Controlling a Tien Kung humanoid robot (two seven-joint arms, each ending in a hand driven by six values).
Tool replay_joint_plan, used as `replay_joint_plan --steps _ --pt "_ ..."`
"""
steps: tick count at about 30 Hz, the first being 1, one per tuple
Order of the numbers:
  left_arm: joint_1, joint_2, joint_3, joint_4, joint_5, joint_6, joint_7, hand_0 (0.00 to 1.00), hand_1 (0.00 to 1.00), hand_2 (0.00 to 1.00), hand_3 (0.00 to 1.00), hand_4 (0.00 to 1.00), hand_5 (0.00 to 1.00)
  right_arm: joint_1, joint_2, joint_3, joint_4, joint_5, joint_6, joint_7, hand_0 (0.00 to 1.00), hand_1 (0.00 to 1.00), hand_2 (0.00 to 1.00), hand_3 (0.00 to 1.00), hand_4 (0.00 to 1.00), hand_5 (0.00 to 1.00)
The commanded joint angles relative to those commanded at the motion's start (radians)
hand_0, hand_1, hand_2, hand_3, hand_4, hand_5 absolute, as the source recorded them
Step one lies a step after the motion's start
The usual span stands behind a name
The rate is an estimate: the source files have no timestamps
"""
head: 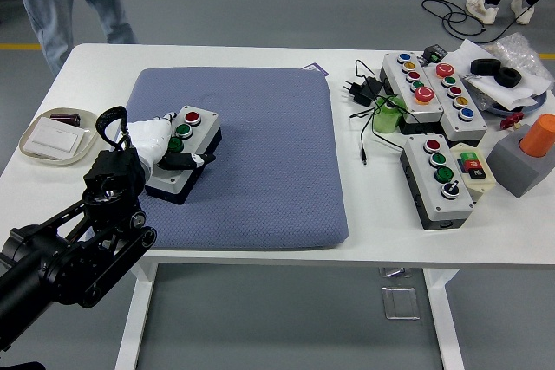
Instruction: Pick up the button,place it on the desk,press the button,press the button
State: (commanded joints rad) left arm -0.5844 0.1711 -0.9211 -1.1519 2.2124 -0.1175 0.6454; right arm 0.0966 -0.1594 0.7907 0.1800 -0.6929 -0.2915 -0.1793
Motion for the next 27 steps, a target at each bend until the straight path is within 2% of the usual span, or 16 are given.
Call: replay_joint_plan --steps 1,2,3,7,8,10,13,14,19,20,25,27 --pt "-0.001 0.0 0.001 0.003 -0.003 -0.001 0.0 0.392 0.656 0.851 0.905 0.998 0.807 0.0 0.0 0.0 0.0 -0.002 0.001 -0.001 0.627 0.477 0.539 0.582 0.279 0.022" --pt "-0.001 0.0 0.001 0.004 -0.004 -0.001 0.0 0.302 0.559 0.762 0.852 0.998 0.83 0.0 0.0 0.0 0.0 -0.002 0.001 -0.001 0.627 0.477 0.539 0.582 0.28 0.022" --pt "-0.002 0.0 0.004 0.007 -0.007 0.0 0.0 0.302 0.559 0.762 0.852 0.998 0.83 0.0 0.0 0.002 0.0 -0.006 0.001 -0.002 0.627 0.477 0.539 0.582 0.28 0.022" --pt "-0.005 -0.002 0.009 0.02 -0.006 0.061 0.0 0.302 0.559 0.762 0.852 0.998 0.83 -0.002 0.001 0.01 0.0 -0.008 0.001 -0.003 0.627 0.477 0.539 0.582 0.28 0.022" --pt "-0.005 -0.002 0.007 0.026 -0.004 0.079 0.0 0.182 0.402 0.528 0.779 0.955 0.76 -0.003 0.001 0.012 0.0 -0.008 0.0 -0.002 0.627 0.477 0.539 0.582 0.279 0.022" --pt "-0.007 -0.002 0.007 0.031 -0.004 0.085 0.0 0.182 0.402 0.528 0.779 0.955 0.76 -0.004 0.001 0.013 0.0 -0.009 0.0 -0.003 0.627 0.477 0.539 0.582 0.279 0.022" --pt "-0.011 0.003 0.009 0.034 -0.004 0.067 0.0 0.182 0.402 0.528 0.779 0.955 0.76 -0.004 0.0 0.012 0.0 -0.012 0.001 -0.003 0.627 0.477 0.539 0.582 0.279 0.022" --pt "-0.012 0.007 0.011 0.033 -0.008 0.06 0.0 0.279 0.358 0.398 0.679 0.701 0.452 -0.005 0.0 0.014 0.0 -0.015 0.001 -0.004 0.627 0.477 0.539 0.582 0.28 0.022" --pt "-0.014 0.027 0.029 0.017 -0.007 0.039 0.0 0.279 0.358 0.398 0.679 0.701 0.452 -0.006 0.0 0.018 0.0 -0.016 0.0 -0.004 0.627 0.477 0.539 0.582 0.28 0.022" --pt "-0.015 0.032 0.033 0.014 -0.01 0.034 0.0 0.393 0.428 0.468 0.59 0.687 0.429 -0.006 0.0 0.018 0.0 -0.015 0.0 -0.003 0.627 0.477 0.539 0.582 0.28 0.022" --pt "-0.024 0.055 0.048 0.001 -0.019 0.027 -0.001 0.393 0.428 0.468 0.59 0.687 0.429 -0.005 0.0 0.019 0.0 -0.016 -0.001 -0.004 0.627 0.477 0.539 0.582 0.28 0.022" --pt "-0.029 0.065 0.054 -0.008 -0.023 0.033 -0.015 0.385 0.436 0.482 0.551 0.691 0.429 -0.004 0.0 0.018 0.0 -0.016 0.0 -0.004 0.627 0.477 0.539 0.582 0.28 0.022"
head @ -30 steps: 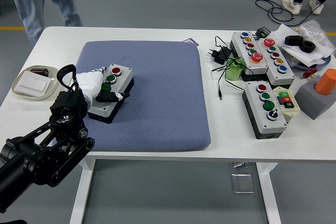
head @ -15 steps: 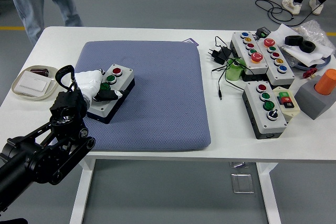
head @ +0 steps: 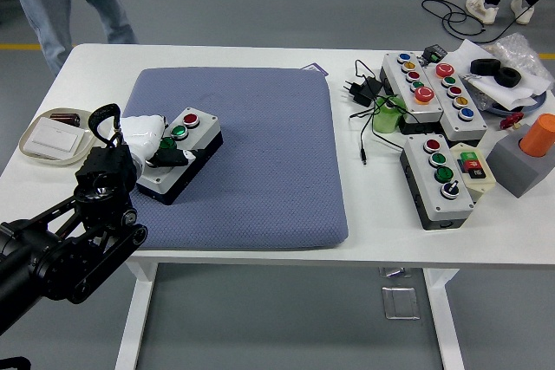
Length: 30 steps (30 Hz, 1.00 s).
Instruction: Pick up the button,place it on the desk,press the button,press the button
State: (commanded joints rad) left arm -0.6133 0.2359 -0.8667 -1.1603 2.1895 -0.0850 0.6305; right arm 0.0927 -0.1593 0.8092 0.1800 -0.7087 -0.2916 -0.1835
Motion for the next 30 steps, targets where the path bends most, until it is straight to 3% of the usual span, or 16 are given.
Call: replay_joint_plan --steps 5,10,16,22,23,28,29,30 --pt "-0.014 0.029 0.025 -0.019 0.001 0.002 -0.077 0.369 0.43 0.474 0.529 0.7 0.432 0.001 0.0 0.001 0.0 -0.002 0.0 -0.001 0.627 0.477 0.539 0.582 0.28 0.022" --pt "-0.027 0.059 0.07 -0.022 -0.01 -0.017 -0.234 0.369 0.43 0.474 0.529 0.7 0.432 0.001 0.0 0.003 0.0 -0.005 0.0 -0.002 0.627 0.477 0.539 0.582 0.28 0.022" --pt "-0.052 0.094 0.121 0.006 0.042 0.027 -0.463 0.374 0.424 0.467 0.511 0.688 0.446 0.003 0.001 0.001 0.0 -0.001 -0.001 -0.002 0.627 0.477 0.539 0.582 0.279 0.022" --pt "-0.09 0.129 0.165 0.017 0.079 0.12 -0.699 0.382 0.432 0.467 0.508 0.671 0.413 0.004 0.002 -0.001 0.0 0.001 -0.001 -0.002 0.627 0.477 0.539 0.582 0.279 0.022" --pt "-0.095 0.132 0.169 0.018 0.079 0.132 -0.726 0.435 0.492 0.487 0.484 0.56 0.2 0.004 0.002 -0.002 0.0 0.001 -0.001 -0.002 0.627 0.477 0.539 0.582 0.279 0.022" --pt "-0.122 0.145 0.197 0.032 0.079 0.155 -0.818 0.435 0.492 0.487 0.484 0.56 0.2 0.004 0.003 -0.003 0.0 -0.001 0.0 -0.004 0.627 0.477 0.539 0.582 0.279 0.022" --pt "-0.124 0.146 0.2 0.035 0.079 0.159 -0.827 0.431 0.468 0.474 0.44 0.487 0.002 0.004 0.003 -0.003 0.0 -0.001 0.0 -0.004 0.627 0.477 0.539 0.582 0.28 0.022" --pt "-0.128 0.146 0.207 0.042 0.079 0.175 -0.84 0.431 0.468 0.474 0.44 0.487 0.002 0.004 0.003 -0.003 0.0 -0.002 0.0 -0.005 0.627 0.477 0.539 0.582 0.28 0.022"
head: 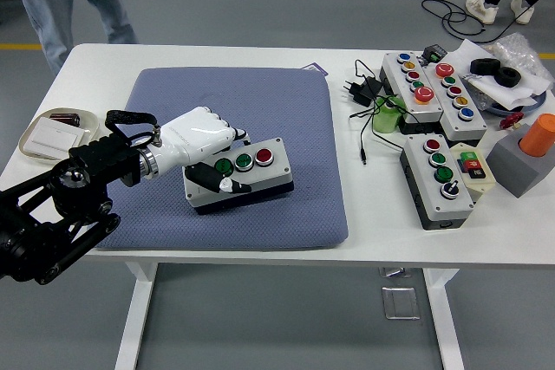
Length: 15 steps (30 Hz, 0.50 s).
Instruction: Pick up the button,place it on the desk,press the button,press the button
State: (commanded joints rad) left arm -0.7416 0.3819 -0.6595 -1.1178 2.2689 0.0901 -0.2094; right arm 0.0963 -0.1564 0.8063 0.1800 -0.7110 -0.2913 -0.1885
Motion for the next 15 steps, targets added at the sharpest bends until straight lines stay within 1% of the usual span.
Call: replay_joint_plan --steps 4,5,8,10,11,15 --pt "-0.012 -0.001 0.026 0.021 0.0 0.037 -0.025 0.431 0.468 0.474 0.44 0.487 0.002 0.001 0.0 0.0 0.0 -0.003 0.001 -0.001 0.627 0.477 0.539 0.582 0.28 0.022" --pt "-0.016 -0.001 0.033 0.025 0.0 0.045 -0.03 0.436 0.458 0.469 0.427 0.422 0.002 0.001 0.0 -0.001 0.0 -0.003 0.001 -0.001 0.627 0.477 0.539 0.582 0.279 0.022" --pt "-0.03 0.001 0.068 0.036 0.0 0.085 -0.046 0.436 0.458 0.469 0.427 0.422 0.002 0.002 0.001 -0.003 0.0 -0.003 0.001 -0.002 0.627 0.477 0.539 0.582 0.279 0.022" --pt "-0.035 0.0 0.079 0.039 0.0 0.097 -0.05 0.436 0.458 0.469 0.427 0.422 0.002 0.003 0.001 -0.004 0.0 -0.002 0.002 -0.002 0.627 0.477 0.539 0.582 0.279 0.022" --pt "-0.038 -0.001 0.083 0.042 0.0 0.096 -0.05 0.443 0.461 0.477 0.43 0.388 0.002 0.003 0.001 -0.005 0.0 -0.002 0.002 -0.002 0.627 0.477 0.539 0.582 0.279 0.022" --pt "-0.041 -0.005 0.085 0.047 0.0 0.087 -0.048 0.443 0.461 0.477 0.43 0.388 0.002 0.004 0.001 -0.006 0.0 -0.002 0.002 -0.003 0.627 0.477 0.539 0.582 0.279 0.022"
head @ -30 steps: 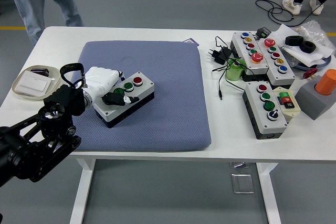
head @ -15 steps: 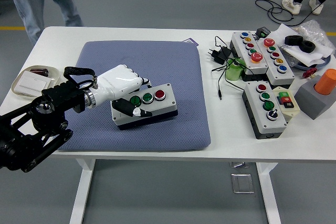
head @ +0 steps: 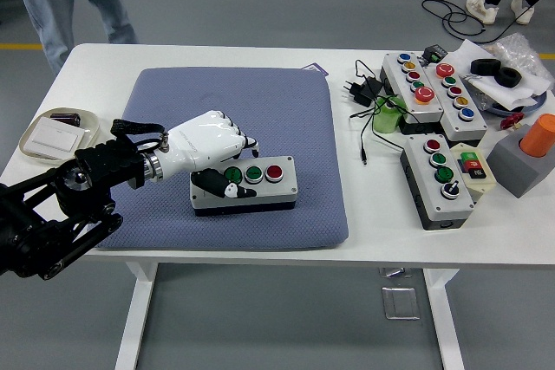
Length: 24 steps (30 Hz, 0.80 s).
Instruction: Pick up the button,place it on the desk,press the button,press the button
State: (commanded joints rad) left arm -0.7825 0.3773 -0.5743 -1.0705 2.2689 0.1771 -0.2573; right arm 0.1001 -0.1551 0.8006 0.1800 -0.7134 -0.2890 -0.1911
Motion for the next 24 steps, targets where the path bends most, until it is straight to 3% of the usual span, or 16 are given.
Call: replay_joint_plan --steps 1,2,7,8,13,14,21,24 --pt "-0.002 -0.002 0.001 0.004 0.0 -0.004 0.0 0.443 0.461 0.477 0.43 0.388 0.002 0.0 0.0 -0.001 0.0 0.001 0.0 0.0 0.627 0.477 0.539 0.582 0.279 0.022" --pt "-0.006 -0.004 0.005 0.011 0.0 -0.008 0.001 0.459 0.48 0.519 0.462 0.327 0.002 0.0 0.0 -0.002 0.0 0.001 0.001 0.0 0.627 0.477 0.539 0.582 0.279 0.022" --pt "-0.01 -0.009 0.003 0.023 0.0 -0.014 0.0 0.459 0.48 0.519 0.462 0.327 0.002 0.001 0.0 -0.003 0.0 -0.001 0.001 0.0 0.627 0.477 0.539 0.582 0.279 0.022" --pt "-0.009 -0.008 -0.001 0.02 0.0 -0.011 0.0 0.469 0.521 0.649 0.542 0.38 0.002 0.0 0.0 -0.003 0.0 0.001 0.001 0.001 0.627 0.477 0.539 0.582 0.279 0.022" --pt "-0.007 -0.011 -0.028 0.004 0.0 0.019 0.005 0.469 0.521 0.649 0.542 0.38 0.002 0.0 -0.001 -0.003 0.0 0.0 0.001 0.001 0.627 0.477 0.539 0.582 0.279 0.022" --pt "-0.007 -0.012 -0.036 0.0 0.0 0.027 0.006 0.495 0.626 0.765 0.748 0.538 0.008 0.001 0.0 -0.003 0.0 -0.001 0.001 0.001 0.627 0.477 0.539 0.582 0.28 0.022" --pt "-0.006 -0.009 -0.07 -0.022 0.0 0.046 0.009 0.505 0.653 0.799 0.762 0.551 0.031 0.0 0.0 -0.001 0.0 -0.001 0.001 0.0 0.627 0.477 0.539 0.582 0.279 0.022" --pt "0.012 -0.002 -0.116 -0.064 0.0 0.047 0.015 0.505 0.653 0.799 0.762 0.551 0.031 0.0 0.0 -0.003 0.0 0.001 0.001 0.0 0.627 0.477 0.539 0.582 0.279 0.022"
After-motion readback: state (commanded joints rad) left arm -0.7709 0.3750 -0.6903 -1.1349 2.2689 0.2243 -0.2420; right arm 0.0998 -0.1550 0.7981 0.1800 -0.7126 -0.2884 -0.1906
